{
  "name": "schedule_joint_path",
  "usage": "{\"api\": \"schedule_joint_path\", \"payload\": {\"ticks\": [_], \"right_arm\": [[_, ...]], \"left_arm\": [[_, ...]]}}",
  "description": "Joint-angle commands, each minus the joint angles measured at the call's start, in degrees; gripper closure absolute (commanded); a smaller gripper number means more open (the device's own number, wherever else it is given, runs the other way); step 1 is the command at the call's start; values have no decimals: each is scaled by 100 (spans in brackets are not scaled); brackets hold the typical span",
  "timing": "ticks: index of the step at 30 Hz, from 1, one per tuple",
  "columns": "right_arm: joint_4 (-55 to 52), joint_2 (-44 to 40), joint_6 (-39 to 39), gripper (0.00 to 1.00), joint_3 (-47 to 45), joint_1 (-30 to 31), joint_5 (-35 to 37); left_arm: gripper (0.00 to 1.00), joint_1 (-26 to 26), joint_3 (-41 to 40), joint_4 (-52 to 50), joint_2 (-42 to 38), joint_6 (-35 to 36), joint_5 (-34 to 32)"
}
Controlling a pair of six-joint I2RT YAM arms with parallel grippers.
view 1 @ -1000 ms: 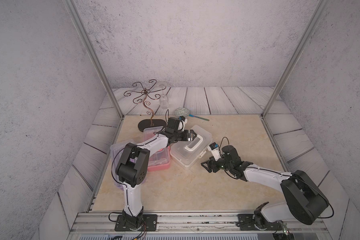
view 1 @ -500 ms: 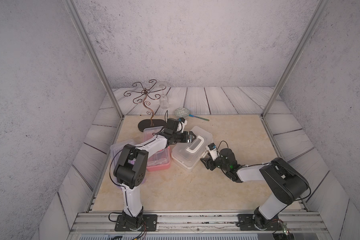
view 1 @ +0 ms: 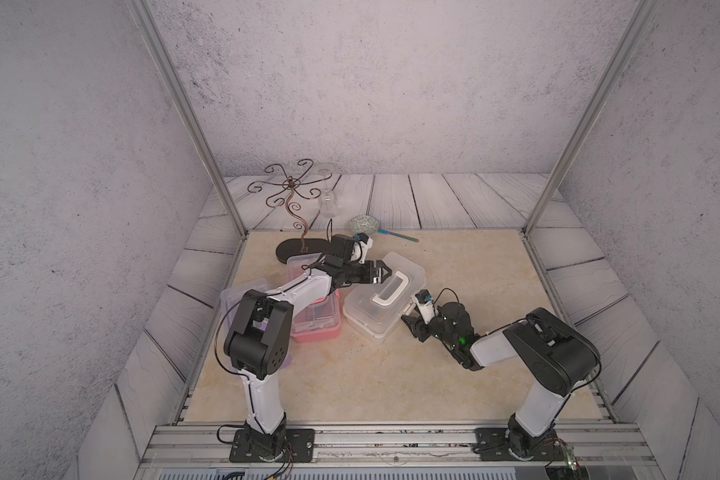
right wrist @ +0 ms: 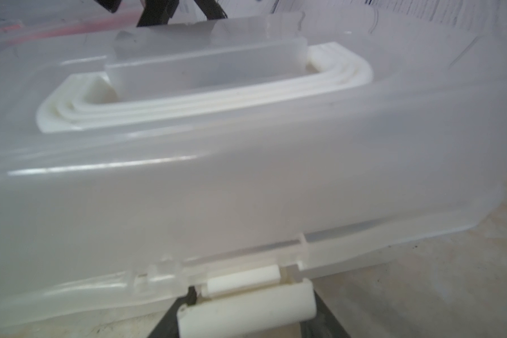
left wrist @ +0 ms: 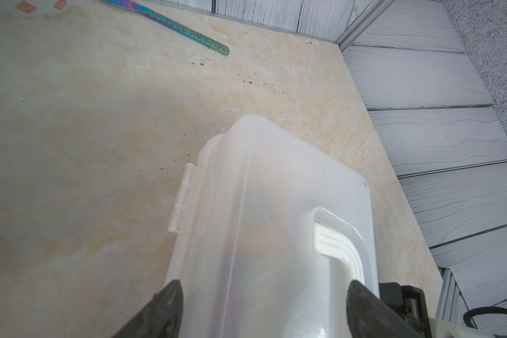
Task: Close toolboxes
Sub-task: Fasten the toolbox latch on the toolbox.
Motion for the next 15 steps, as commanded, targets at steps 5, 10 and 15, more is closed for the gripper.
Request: {"api": "schedule_joint_path", "payload": {"ticks": [5, 10, 15], "right_arm": [[92, 200, -136, 36, -8, -1, -140], [-166, 164, -166, 37, 59, -39, -210], [-15, 252, -67, 42, 15, -37, -241]], "left_arm": [[13, 38, -69, -66, -214, 55, 189], [13, 47, -69, -95, -249, 55, 191], [13, 53, -60, -110, -293, 63, 169]]}}
